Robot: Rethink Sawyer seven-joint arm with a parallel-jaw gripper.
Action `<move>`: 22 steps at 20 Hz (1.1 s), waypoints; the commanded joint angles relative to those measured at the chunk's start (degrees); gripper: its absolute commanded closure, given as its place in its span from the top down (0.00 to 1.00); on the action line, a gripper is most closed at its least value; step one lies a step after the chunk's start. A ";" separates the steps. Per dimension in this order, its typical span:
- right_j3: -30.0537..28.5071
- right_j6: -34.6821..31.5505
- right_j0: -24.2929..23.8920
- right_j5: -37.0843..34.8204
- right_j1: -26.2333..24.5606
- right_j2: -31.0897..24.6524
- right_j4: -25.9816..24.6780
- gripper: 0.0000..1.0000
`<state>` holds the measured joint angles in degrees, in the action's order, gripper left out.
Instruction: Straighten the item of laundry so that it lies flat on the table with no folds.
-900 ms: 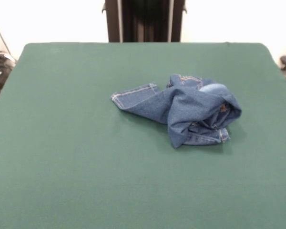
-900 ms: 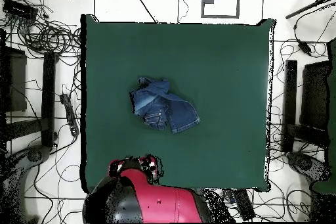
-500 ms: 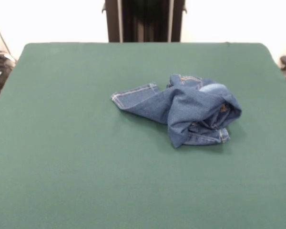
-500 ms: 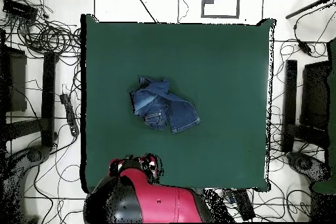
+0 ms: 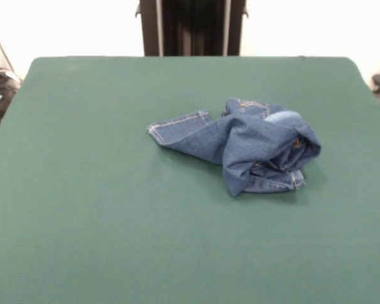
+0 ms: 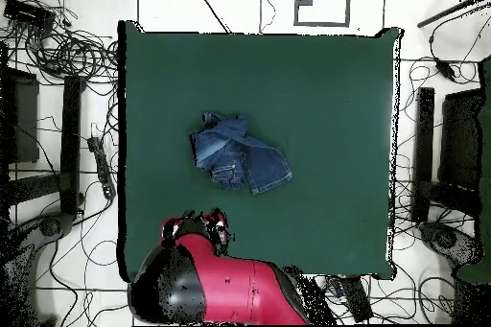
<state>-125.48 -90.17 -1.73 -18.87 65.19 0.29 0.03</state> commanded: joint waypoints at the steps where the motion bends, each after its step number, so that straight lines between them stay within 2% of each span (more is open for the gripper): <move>1: -4.96 -15.54 2.14 6.57 -10.03 -2.00 2.74 1.00; 4: -4.97 -13.67 0.40 7.39 -11.37 -4.09 3.18 1.00; 7: -5.32 -15.12 0.44 9.56 -12.58 -3.89 4.20 1.00; 11: -3.66 -12.72 0.39 9.45 -14.79 -4.01 2.75 1.00; 19: -2.70 -15.49 0.52 13.21 -19.22 -3.88 4.68 1.00; 22: -1.63 -14.25 0.09 12.89 -19.79 -4.50 4.30 1.00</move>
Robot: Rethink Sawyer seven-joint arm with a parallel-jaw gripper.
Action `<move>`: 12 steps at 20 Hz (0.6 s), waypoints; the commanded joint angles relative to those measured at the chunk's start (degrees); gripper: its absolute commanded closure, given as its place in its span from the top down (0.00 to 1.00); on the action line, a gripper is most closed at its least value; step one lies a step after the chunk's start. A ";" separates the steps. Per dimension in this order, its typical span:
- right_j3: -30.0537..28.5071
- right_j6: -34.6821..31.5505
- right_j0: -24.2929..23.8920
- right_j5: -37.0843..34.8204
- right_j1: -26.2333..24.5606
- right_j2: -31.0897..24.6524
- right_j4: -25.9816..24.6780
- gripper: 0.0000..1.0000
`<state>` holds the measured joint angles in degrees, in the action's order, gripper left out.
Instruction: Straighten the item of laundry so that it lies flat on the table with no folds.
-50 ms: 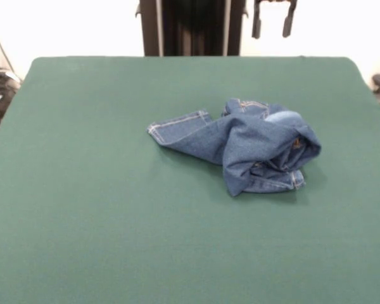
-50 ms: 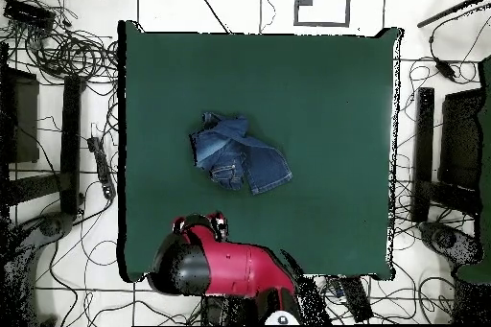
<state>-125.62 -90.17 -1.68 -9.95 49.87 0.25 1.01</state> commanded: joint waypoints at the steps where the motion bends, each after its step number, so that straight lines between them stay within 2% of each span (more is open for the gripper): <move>1: -0.79 -13.64 0.14 3.79 -4.88 -4.46 3.03 1.00; 6: 1.28 -12.10 0.38 4.75 -7.18 -4.52 1.97 1.00; 12: 4.71 -13.32 1.53 3.42 -8.77 -2.90 4.24 1.00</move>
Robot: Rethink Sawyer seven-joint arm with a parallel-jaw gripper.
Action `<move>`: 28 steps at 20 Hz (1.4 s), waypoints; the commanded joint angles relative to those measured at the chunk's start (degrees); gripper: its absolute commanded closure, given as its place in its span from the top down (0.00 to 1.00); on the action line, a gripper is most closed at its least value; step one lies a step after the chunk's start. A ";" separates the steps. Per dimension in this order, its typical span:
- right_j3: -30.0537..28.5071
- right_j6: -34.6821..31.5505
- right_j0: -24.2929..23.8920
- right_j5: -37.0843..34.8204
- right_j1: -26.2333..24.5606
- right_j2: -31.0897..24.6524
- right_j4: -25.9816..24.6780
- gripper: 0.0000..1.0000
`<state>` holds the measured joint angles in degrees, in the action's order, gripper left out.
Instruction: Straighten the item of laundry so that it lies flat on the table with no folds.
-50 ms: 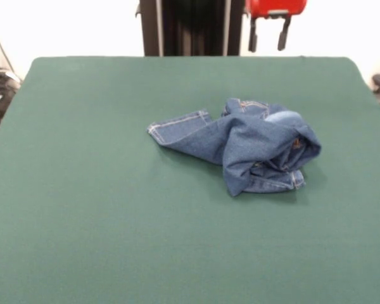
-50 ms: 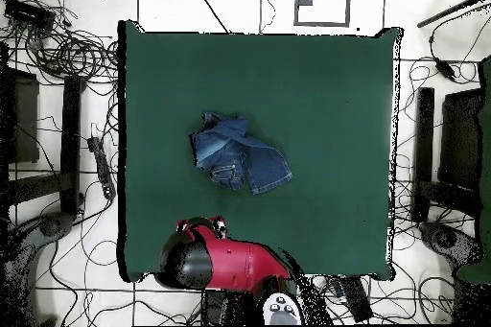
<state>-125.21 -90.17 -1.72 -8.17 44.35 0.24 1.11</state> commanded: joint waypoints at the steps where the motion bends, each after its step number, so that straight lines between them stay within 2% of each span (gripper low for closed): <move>1: 5.58 -12.90 1.66 1.13 -3.82 -2.66 4.21 1.00; 21: 14.63 -12.93 3.27 -1.44 -8.51 -0.13 6.72 1.00; 28: 15.20 -12.92 2.94 -2.09 -8.19 -0.46 7.79 1.00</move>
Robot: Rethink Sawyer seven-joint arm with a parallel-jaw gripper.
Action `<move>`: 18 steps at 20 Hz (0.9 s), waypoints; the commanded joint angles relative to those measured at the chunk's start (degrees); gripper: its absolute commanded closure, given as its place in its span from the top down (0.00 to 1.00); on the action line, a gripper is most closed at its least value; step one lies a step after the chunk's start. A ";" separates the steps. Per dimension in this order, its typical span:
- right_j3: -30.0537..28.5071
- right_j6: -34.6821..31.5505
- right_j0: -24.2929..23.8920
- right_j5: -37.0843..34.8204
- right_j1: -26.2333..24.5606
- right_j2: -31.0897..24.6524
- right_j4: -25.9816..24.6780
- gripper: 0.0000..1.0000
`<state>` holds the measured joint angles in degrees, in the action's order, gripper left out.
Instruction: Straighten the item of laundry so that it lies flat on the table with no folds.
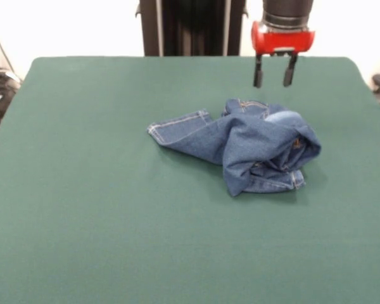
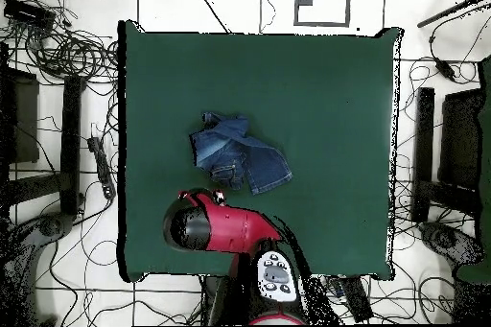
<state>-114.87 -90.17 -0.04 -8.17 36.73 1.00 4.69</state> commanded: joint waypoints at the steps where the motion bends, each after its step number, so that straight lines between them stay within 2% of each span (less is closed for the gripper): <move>1: 4.96 -13.01 1.39 -2.03 -0.51 -1.09 4.36 1.00; 18: 9.16 -10.60 1.93 -1.73 -0.71 0.56 2.82 1.00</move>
<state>-109.85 -90.17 1.23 -8.18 36.46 3.51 5.36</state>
